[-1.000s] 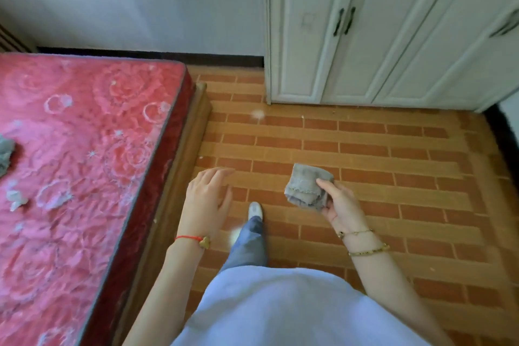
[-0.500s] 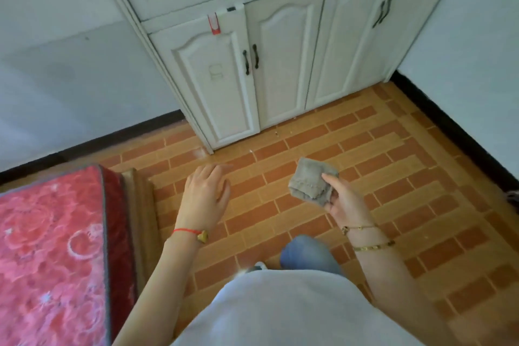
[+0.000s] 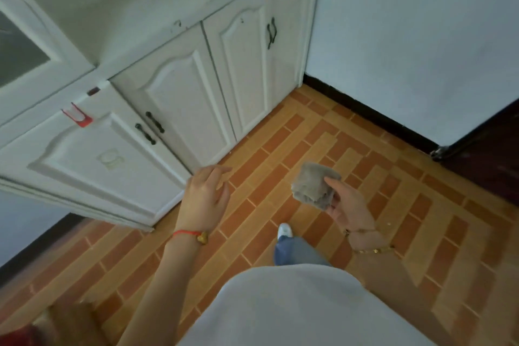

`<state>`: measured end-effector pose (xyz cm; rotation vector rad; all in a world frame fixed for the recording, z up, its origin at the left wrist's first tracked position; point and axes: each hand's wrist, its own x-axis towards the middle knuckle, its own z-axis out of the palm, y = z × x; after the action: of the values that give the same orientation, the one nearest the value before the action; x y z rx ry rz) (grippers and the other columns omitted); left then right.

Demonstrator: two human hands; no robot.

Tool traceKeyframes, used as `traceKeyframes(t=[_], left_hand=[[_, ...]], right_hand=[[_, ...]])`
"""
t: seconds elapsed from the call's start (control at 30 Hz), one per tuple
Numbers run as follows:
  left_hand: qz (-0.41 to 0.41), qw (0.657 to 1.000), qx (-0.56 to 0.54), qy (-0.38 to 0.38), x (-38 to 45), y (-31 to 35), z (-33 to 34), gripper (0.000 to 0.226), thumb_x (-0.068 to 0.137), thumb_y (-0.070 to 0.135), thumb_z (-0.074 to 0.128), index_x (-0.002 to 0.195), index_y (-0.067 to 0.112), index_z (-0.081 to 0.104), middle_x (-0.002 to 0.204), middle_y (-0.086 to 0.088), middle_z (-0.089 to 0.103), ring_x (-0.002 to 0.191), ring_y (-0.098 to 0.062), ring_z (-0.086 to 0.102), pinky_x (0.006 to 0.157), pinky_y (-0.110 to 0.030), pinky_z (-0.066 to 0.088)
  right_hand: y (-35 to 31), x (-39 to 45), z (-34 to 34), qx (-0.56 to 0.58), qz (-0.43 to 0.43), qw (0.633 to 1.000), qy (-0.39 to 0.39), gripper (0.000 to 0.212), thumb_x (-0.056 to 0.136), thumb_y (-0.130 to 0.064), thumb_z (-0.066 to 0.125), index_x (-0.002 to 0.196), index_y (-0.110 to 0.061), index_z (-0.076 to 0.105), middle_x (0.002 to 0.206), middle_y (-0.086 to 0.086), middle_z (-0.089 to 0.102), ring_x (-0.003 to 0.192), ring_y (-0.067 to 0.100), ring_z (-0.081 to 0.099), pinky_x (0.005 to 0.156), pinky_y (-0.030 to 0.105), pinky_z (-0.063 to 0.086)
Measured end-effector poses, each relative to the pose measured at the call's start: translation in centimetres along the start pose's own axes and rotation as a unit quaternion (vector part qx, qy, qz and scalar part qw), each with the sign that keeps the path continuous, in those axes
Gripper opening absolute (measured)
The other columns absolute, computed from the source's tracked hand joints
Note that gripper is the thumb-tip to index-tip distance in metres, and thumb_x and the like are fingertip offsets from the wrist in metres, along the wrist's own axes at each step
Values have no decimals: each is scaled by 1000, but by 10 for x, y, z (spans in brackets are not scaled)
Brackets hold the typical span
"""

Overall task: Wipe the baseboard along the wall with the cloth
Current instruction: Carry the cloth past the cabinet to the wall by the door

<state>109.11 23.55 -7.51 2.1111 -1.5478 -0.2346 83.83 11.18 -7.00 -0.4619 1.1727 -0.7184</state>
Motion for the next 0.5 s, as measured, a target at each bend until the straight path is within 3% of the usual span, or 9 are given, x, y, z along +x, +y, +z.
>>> traceKeyframes(t=[0.23, 0.5], left_hand=[[51, 998, -34, 11, 161, 39, 25, 37, 95, 26, 43, 120, 12, 65, 115, -5, 68, 108, -29, 61, 94, -49, 49], [94, 994, -46, -19, 294, 48, 71, 34, 94, 23, 46, 118, 13, 67, 113, -5, 69, 105, -25, 60, 91, -44, 50]], right_hand=[[-114, 85, 21, -7, -55, 998, 22, 18, 96, -11, 53, 110, -4, 62, 99, 12, 66, 84, 24, 64, 50, 24, 54], [-178, 173, 32, 36, -61, 994, 83, 17, 94, -10, 55, 110, -6, 61, 97, 8, 67, 86, 23, 65, 55, 29, 58]])
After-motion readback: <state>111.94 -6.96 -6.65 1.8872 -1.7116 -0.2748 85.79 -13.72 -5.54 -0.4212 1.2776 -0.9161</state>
